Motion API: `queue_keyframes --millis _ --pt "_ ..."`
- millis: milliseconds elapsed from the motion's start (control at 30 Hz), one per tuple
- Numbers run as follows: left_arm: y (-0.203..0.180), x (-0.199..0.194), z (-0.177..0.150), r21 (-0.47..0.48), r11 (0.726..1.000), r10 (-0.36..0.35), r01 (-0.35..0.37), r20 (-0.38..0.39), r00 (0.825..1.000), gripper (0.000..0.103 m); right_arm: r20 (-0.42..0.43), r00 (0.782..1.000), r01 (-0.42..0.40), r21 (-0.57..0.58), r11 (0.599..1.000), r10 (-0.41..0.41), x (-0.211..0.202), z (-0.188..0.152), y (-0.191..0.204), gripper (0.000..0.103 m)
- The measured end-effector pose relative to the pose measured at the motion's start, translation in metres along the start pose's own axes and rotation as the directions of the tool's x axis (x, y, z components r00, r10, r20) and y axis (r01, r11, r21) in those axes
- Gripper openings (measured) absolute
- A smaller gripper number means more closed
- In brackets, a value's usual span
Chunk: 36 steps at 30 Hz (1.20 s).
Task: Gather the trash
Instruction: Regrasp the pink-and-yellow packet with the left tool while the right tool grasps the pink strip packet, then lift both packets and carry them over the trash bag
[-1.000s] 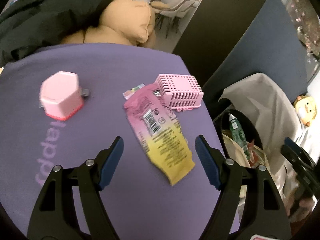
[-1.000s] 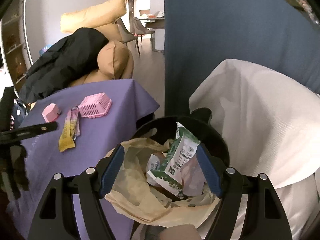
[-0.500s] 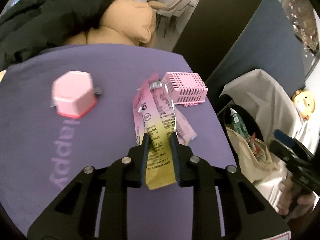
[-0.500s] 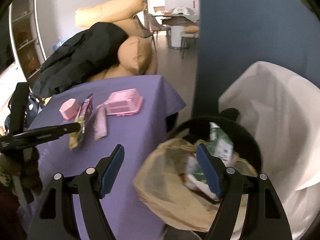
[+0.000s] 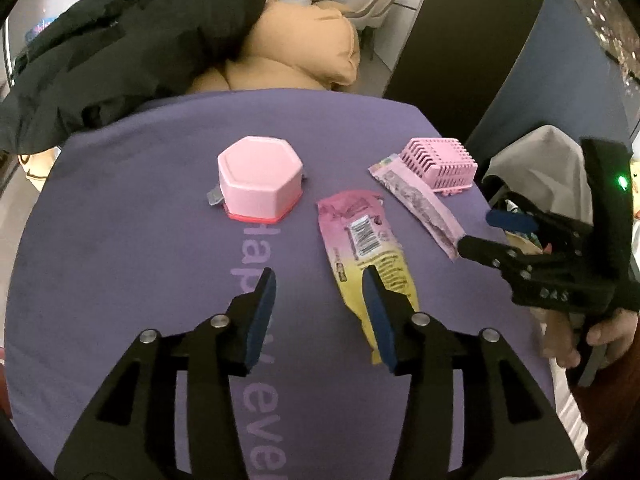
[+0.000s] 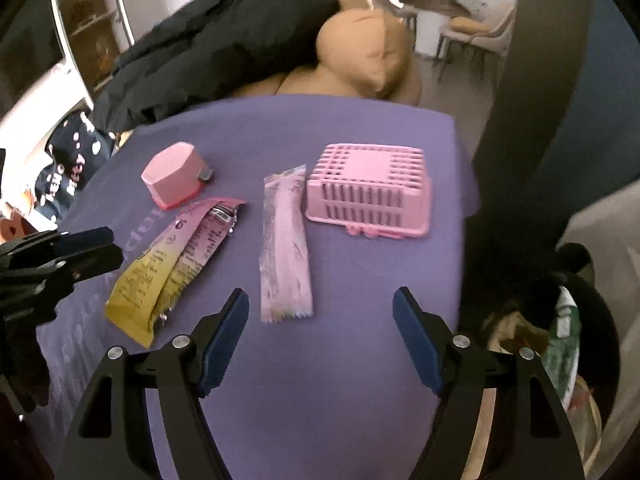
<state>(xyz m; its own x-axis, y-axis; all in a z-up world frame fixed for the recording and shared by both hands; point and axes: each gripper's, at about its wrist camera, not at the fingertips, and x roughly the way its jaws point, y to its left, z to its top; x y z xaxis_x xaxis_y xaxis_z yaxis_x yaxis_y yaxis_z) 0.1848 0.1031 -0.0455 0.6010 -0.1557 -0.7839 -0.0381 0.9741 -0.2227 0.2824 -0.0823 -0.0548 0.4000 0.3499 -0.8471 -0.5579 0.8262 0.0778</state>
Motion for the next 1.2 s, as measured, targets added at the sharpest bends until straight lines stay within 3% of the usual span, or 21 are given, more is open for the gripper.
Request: queue_keyframes --millis 233,333,433,500,733,933,1100,1167,1200 --pt "0.005 0.013 0.002 -0.018 1.0 -0.016 0.015 -0.039 0.999 0.048 0.031 0.999 0.022 -0.039 0.999 -0.021 0.018 0.011 0.011 0.069" --pt "0.008 0.015 0.0 -0.021 1.0 -0.018 0.018 -0.04 0.999 0.049 0.046 0.999 -0.003 -0.003 1.0 0.003 0.022 0.015 0.007 0.051" --pt "0.012 0.014 -0.001 -0.035 0.999 -0.026 0.025 -0.04 0.999 0.049 0.038 0.998 -0.047 -0.013 0.999 0.048 0.022 0.016 0.01 0.025" --pt "0.015 0.013 -0.001 -0.047 0.998 -0.034 0.032 -0.033 0.999 0.049 0.051 0.998 -0.021 -0.046 0.999 0.023 0.016 0.012 0.016 0.021" --pt "0.008 0.011 0.003 -0.062 0.992 -0.112 0.111 -0.017 0.994 0.05 0.121 0.992 -0.02 0.002 1.0 0.019 -0.024 -0.006 0.007 0.02" --pt "-0.017 0.029 0.014 -0.043 0.992 -0.119 0.117 -0.037 0.992 0.05 0.183 0.983 -0.023 0.071 0.997 0.01 -0.062 -0.025 -0.014 0.02" --pt "-0.027 0.05 0.02 -0.048 0.999 -0.015 0.013 -0.043 0.999 0.05 0.217 0.976 -0.012 0.095 0.995 -0.009 -0.088 -0.049 -0.022 0.02" --pt "-0.029 0.048 0.019 -0.059 0.998 -0.039 0.037 -0.047 0.998 0.045 0.227 0.974 -0.007 0.098 0.995 -0.016 -0.098 -0.059 -0.024 0.02" --pt "-0.03 0.045 0.018 -0.064 0.997 -0.056 0.053 -0.042 0.998 0.036 0.233 0.972 -0.004 0.099 0.995 -0.02 -0.102 -0.064 -0.025 0.02"
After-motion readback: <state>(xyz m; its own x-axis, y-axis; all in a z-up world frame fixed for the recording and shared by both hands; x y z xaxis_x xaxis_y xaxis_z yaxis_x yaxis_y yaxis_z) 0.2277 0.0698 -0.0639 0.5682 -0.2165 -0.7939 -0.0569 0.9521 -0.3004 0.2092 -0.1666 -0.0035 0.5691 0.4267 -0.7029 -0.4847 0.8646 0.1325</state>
